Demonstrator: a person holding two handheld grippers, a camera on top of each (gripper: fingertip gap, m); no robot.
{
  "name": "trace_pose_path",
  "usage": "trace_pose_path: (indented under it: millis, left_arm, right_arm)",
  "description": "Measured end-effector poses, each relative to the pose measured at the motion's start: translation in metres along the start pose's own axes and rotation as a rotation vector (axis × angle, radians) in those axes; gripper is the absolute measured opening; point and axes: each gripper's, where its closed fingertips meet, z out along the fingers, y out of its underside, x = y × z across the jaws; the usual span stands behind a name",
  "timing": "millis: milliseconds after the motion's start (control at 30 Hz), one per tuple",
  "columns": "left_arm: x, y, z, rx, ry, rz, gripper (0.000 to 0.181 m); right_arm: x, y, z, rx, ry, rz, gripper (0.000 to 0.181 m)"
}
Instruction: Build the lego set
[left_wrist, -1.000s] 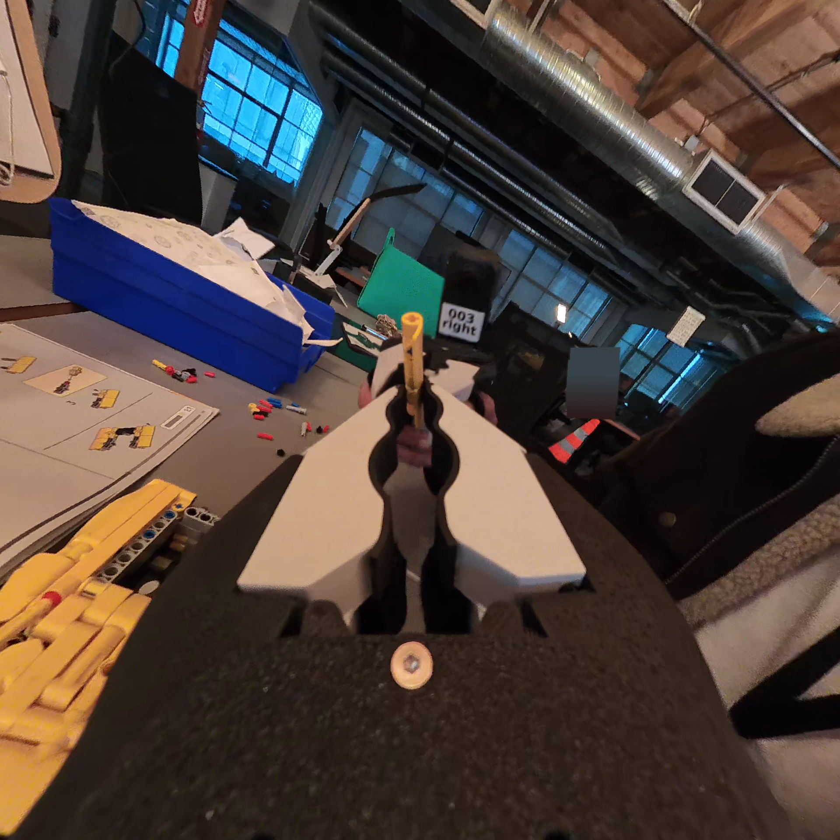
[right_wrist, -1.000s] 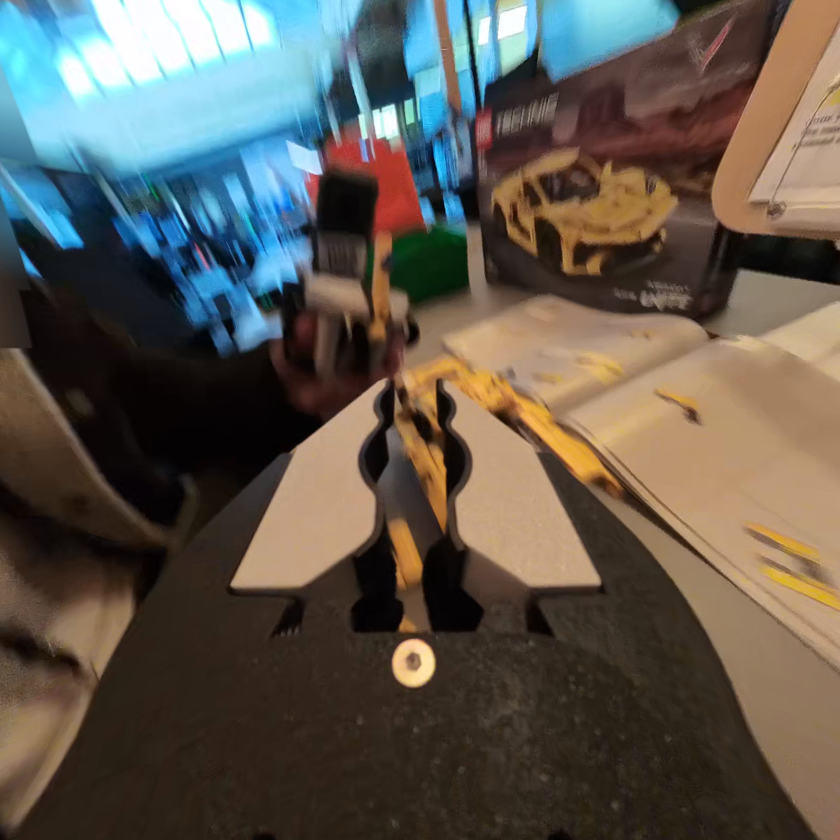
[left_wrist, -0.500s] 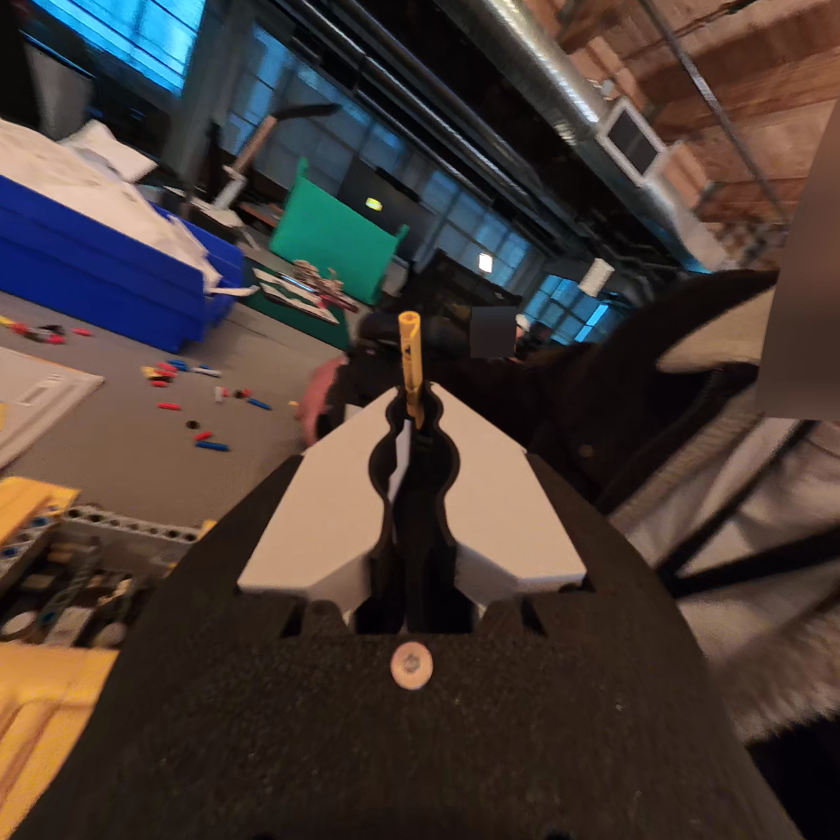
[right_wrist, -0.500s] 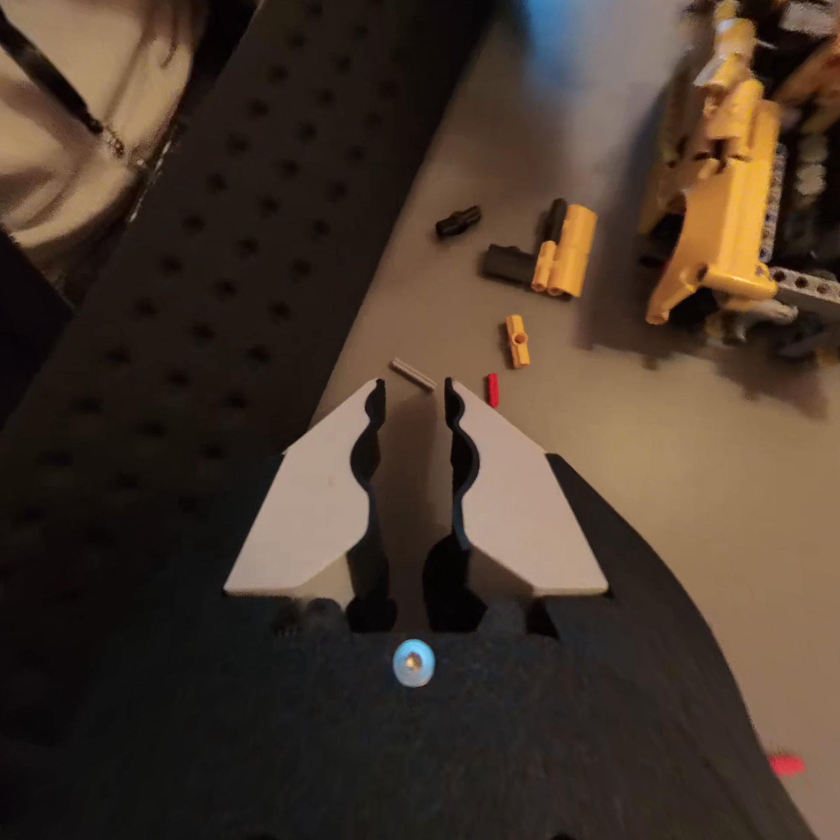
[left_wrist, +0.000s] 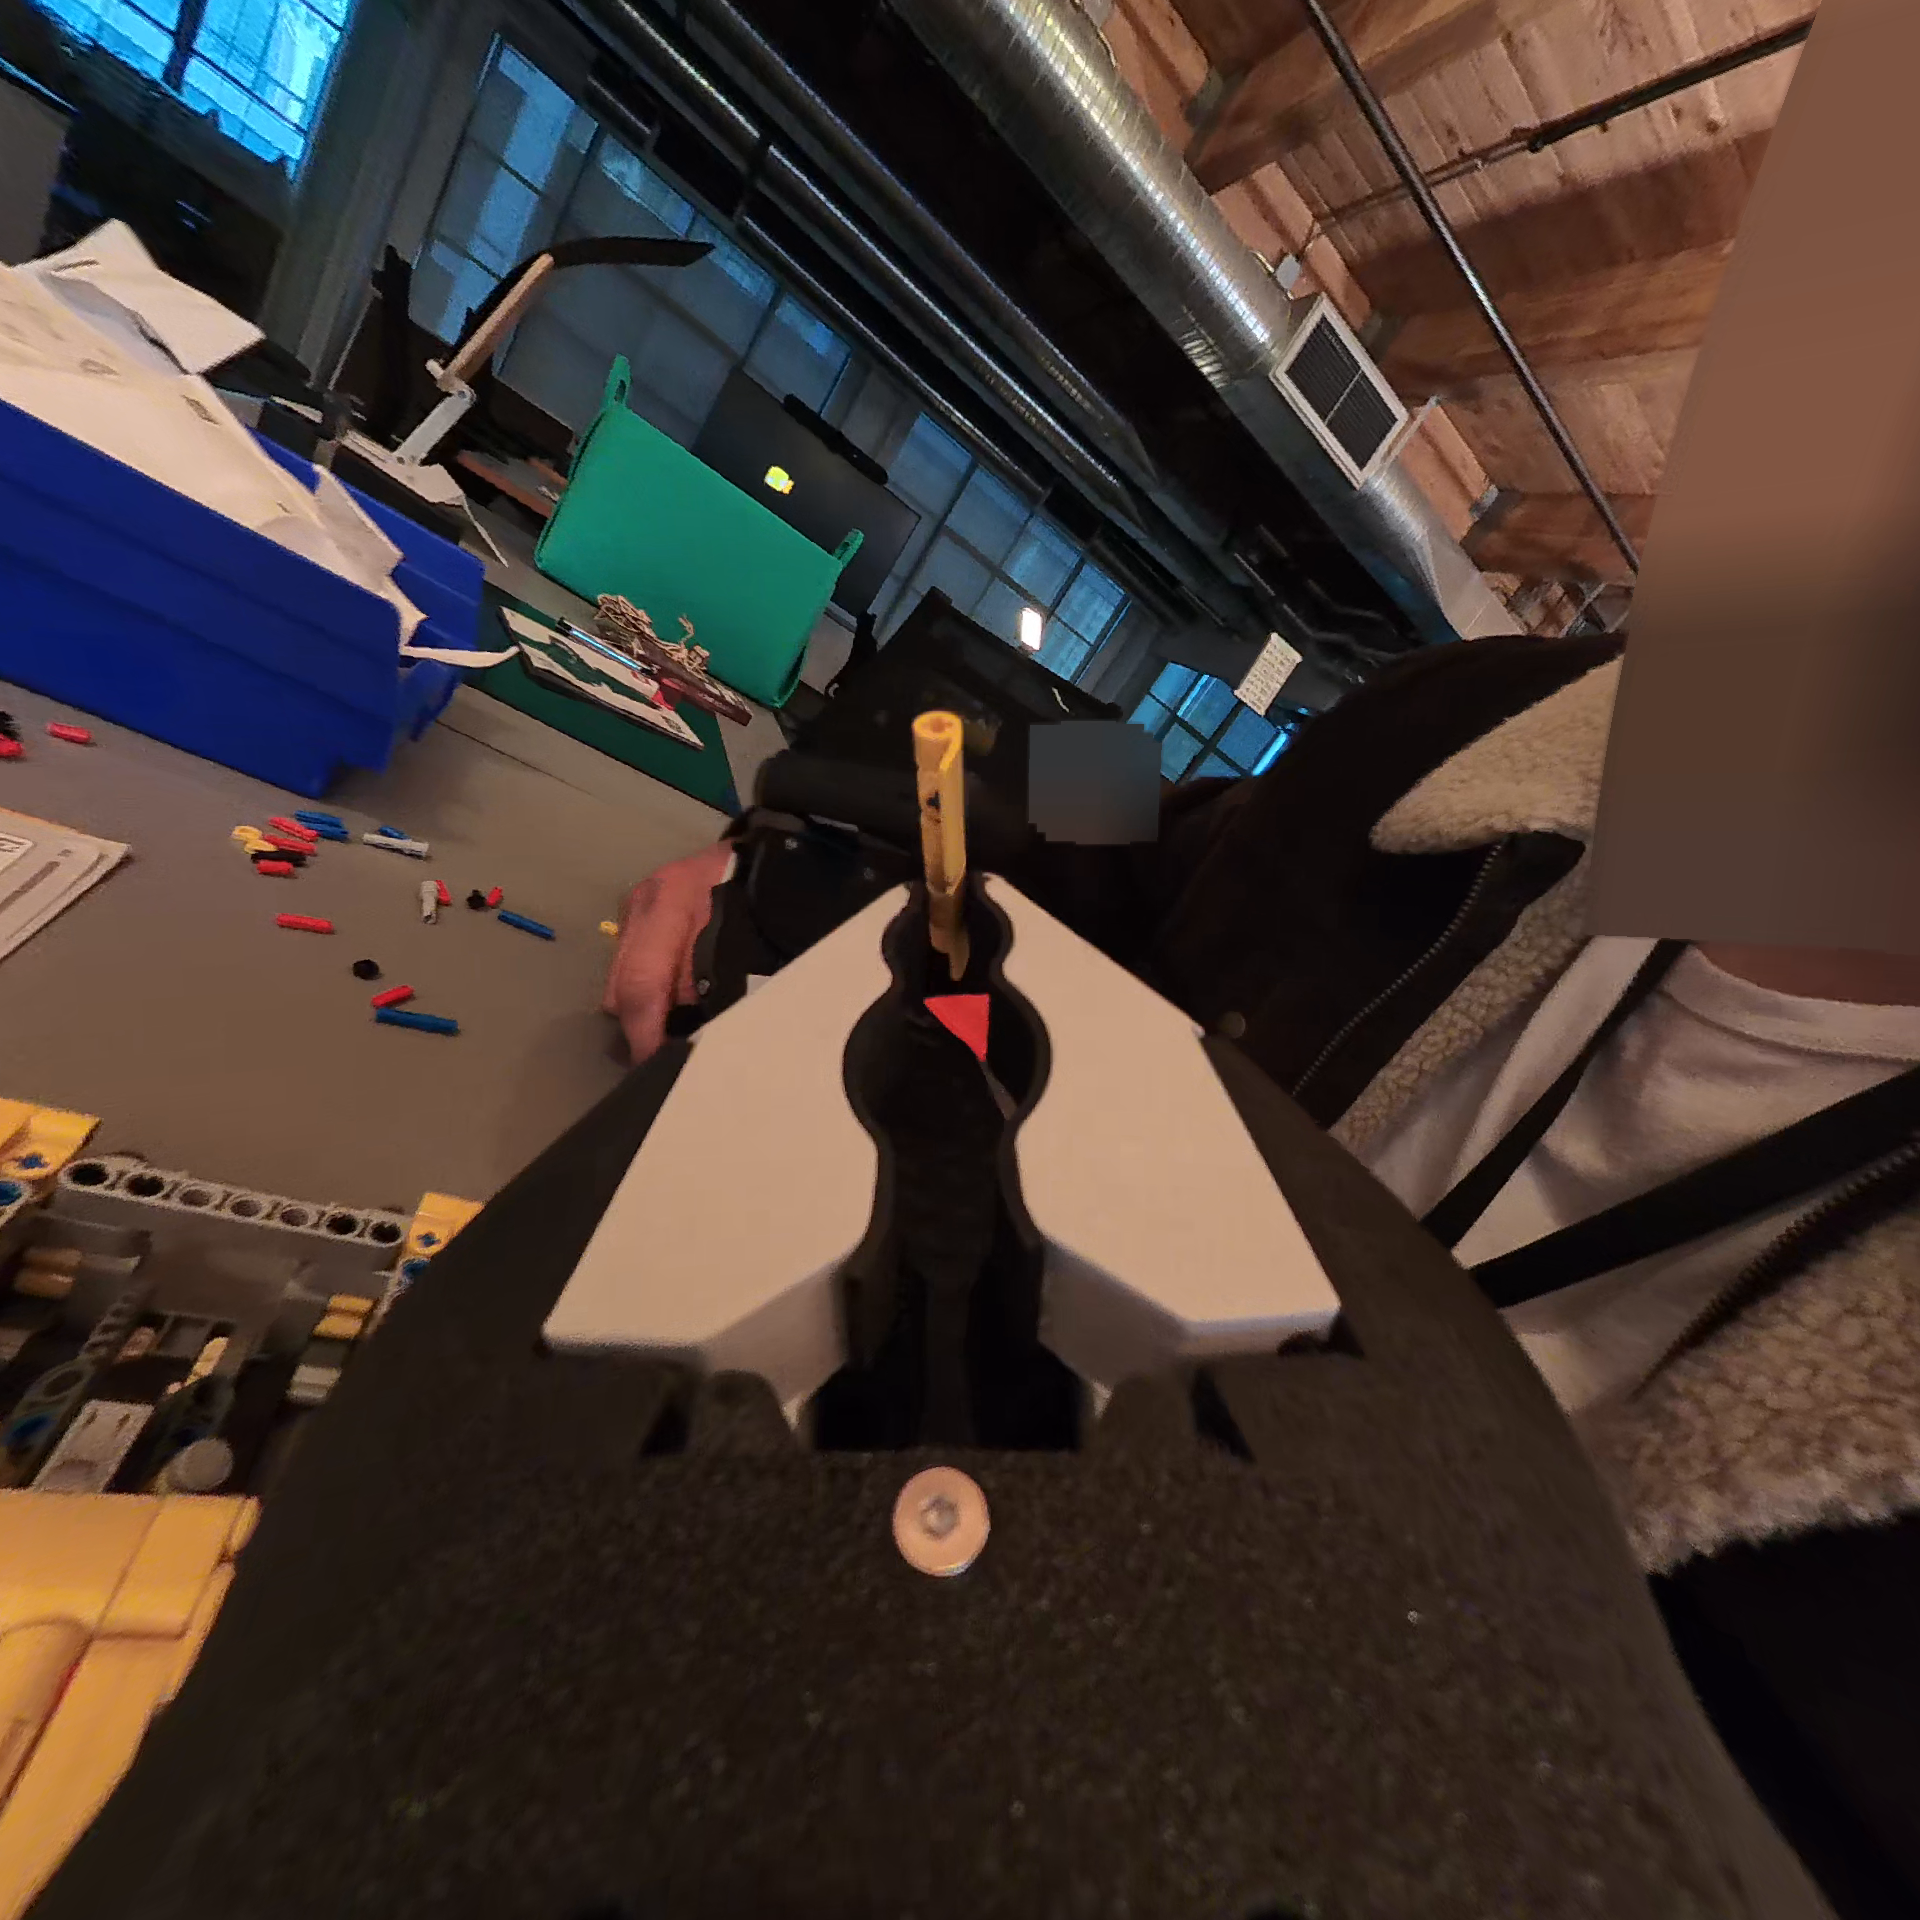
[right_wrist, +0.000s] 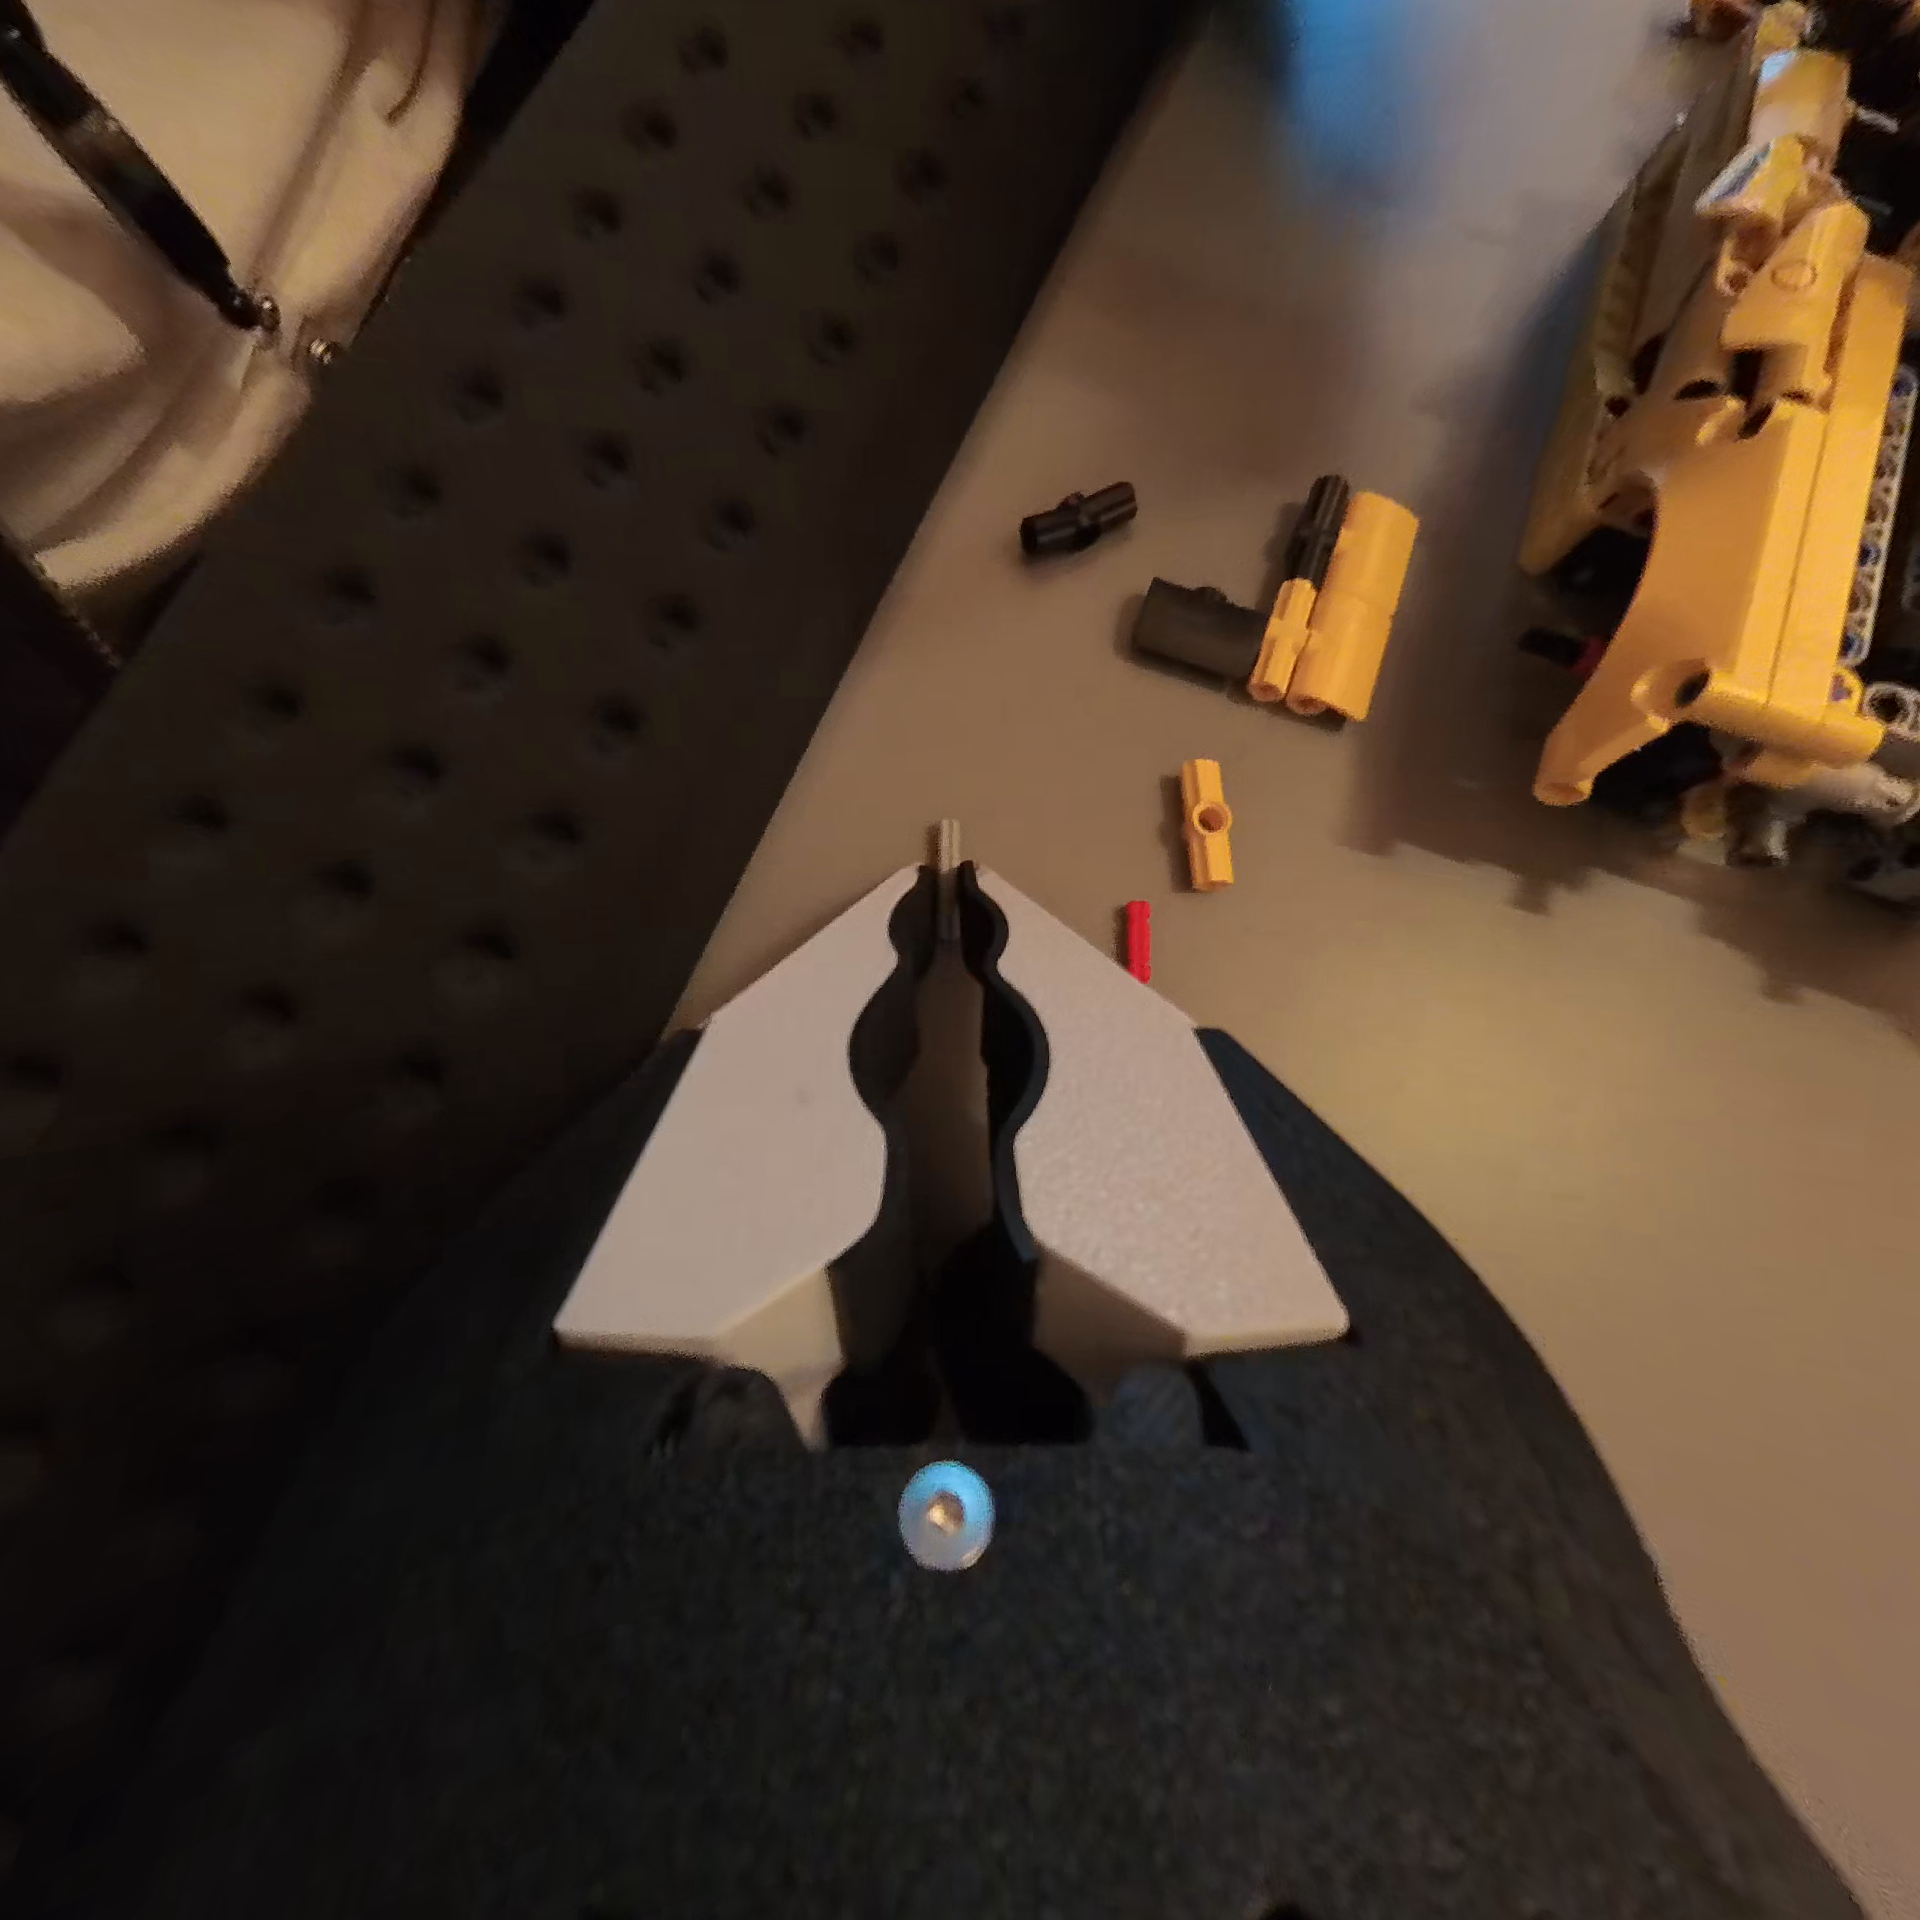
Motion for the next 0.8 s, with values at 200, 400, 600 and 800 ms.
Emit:
trace_pose_path:
  millis: [200, 400, 600, 800]
  left_arm:
    - [-0.005, 0.001, 0.000, -0.004, -0.041, 0.002, 0.007]
    - [-0.008, 0.000, 0.000, 0.005, -0.061, 0.010, 0.007]
    - [-0.023, 0.006, -0.002, -0.029, -0.147, 0.006, 0.007]
    - [-0.029, 0.018, 0.001, -0.095, -0.164, -0.008, 0.007]
  right_arm:
    - [0.000, -0.003, 0.004, -0.031, 0.069, 0.064, 0.004]
    - [0.002, -0.004, 0.003, -0.046, 0.130, 0.062, 0.004]
    - [0.067, -0.059, -0.061, 0.088, 0.534, -0.029, 0.003]
    - [0.090, -0.101, -0.090, 0.044, 0.711, -0.068, 0.003]
